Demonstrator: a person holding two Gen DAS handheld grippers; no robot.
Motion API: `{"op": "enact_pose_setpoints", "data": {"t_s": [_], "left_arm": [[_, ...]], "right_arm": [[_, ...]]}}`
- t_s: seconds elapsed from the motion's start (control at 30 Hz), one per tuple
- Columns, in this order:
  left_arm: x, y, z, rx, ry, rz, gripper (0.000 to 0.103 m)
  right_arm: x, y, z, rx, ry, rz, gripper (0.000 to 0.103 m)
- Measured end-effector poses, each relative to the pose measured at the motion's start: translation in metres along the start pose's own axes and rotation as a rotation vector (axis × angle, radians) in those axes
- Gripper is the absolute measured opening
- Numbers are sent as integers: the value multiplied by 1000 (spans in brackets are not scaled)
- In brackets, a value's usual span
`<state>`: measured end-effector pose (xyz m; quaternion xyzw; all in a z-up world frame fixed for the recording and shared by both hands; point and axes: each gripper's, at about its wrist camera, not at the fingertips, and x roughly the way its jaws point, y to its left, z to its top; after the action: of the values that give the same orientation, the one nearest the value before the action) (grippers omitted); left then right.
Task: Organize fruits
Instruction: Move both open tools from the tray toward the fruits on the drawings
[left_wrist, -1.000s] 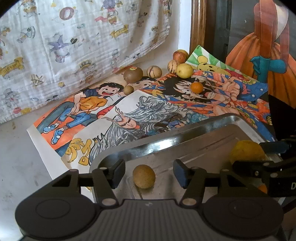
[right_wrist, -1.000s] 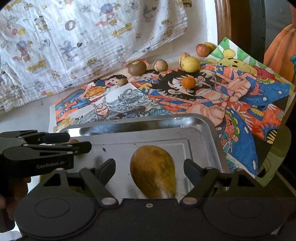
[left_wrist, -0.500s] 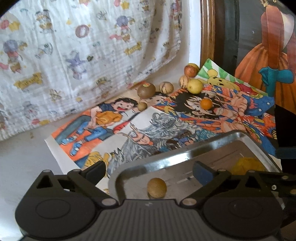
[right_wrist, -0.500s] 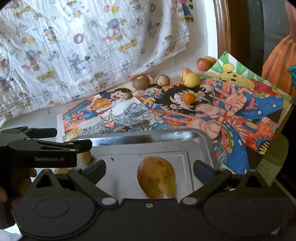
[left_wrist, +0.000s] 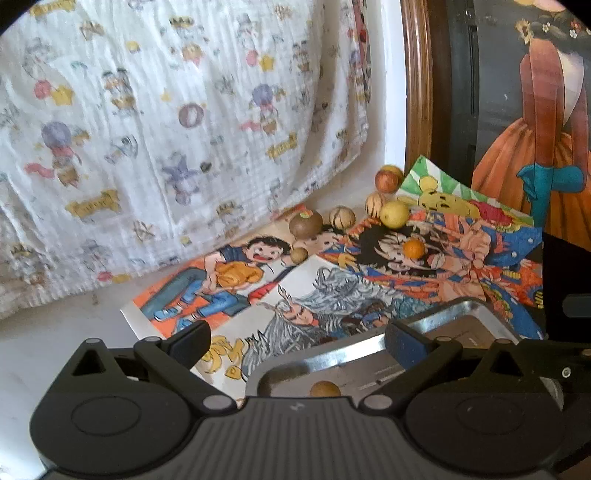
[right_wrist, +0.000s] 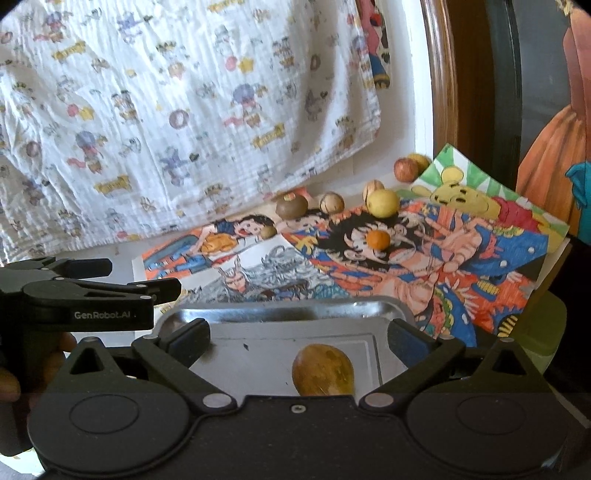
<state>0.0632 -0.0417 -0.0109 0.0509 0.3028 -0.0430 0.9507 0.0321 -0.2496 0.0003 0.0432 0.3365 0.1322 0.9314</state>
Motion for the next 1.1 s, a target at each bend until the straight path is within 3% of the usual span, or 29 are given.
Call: {"op": "enact_pose_setpoints", "data": {"t_s": [0.27,0.57,0.83,1.1], "left_arm": [[-26,7,11,-6,-63,3,102],[-26,17,28,-17,-98,11,102],[3,18,42,-8,-91,5,102],[57,19,53,4,-35,-7,102]], "right_arm": [[-31,8,13,-20,-69,1,102],[-37,5,31,-24,-104,-5,102],[-17,-6,52,-29,-100,-9,102],[27,-22,75,-20,-71,-10,102]]}}
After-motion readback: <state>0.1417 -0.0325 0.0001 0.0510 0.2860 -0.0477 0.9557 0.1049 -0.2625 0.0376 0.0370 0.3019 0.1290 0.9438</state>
